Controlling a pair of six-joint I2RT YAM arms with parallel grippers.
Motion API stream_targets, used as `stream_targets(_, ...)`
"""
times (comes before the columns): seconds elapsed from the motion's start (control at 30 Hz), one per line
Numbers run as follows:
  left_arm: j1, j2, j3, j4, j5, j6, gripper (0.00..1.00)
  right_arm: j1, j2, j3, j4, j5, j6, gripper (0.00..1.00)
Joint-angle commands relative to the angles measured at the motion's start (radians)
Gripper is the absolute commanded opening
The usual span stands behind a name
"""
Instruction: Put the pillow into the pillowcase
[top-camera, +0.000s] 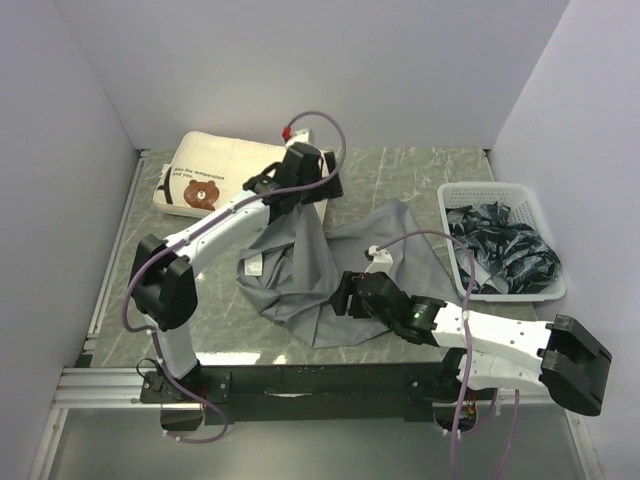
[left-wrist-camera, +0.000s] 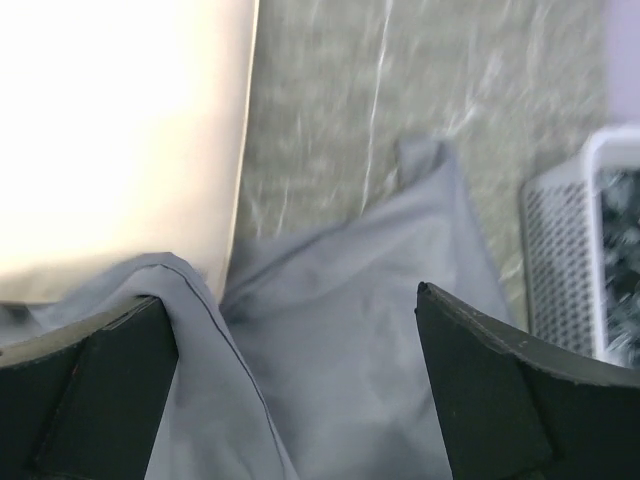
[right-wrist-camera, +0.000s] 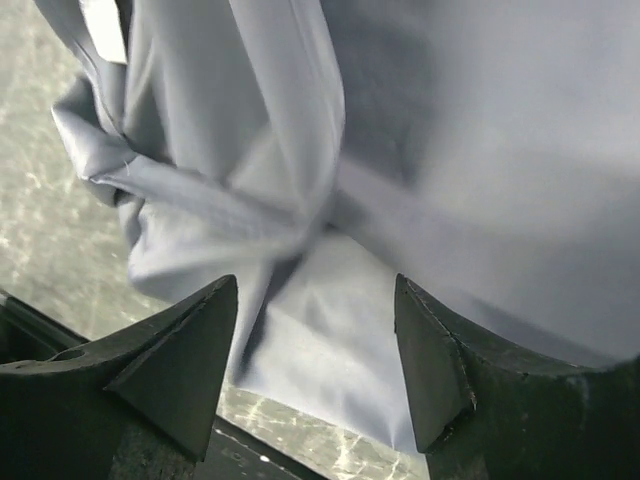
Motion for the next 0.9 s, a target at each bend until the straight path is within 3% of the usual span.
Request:
stream_targets(0.0, 0.009, -0.053, 0.126, -0.088, -0.163, 0.106, 0.99, -0.033, -0.021, 0.072, -0.029, -0.012, -0.042, 0.71)
stream_targets(0.37, 0.025, 0.095, 0.18, -0.07, 0.024, 0.134, 0.99, -0.058, 0.059, 0.152, -0.015, -0.053, -0.071, 0.72)
stream_targets(0.53, 0.027, 0.114, 0.148, -0.055, 0.033, 0.128, 0.98, -0.026, 0.118, 0.203, 0.035, -0.07, -0.077, 0.72)
stream_targets(0.87, 0.059, 0.141, 0.139, -0.068, 0.09, 0.157, 0.94, 0.054, 0.471, 0.483, 0.164, 0.013, -0.332, 0.73)
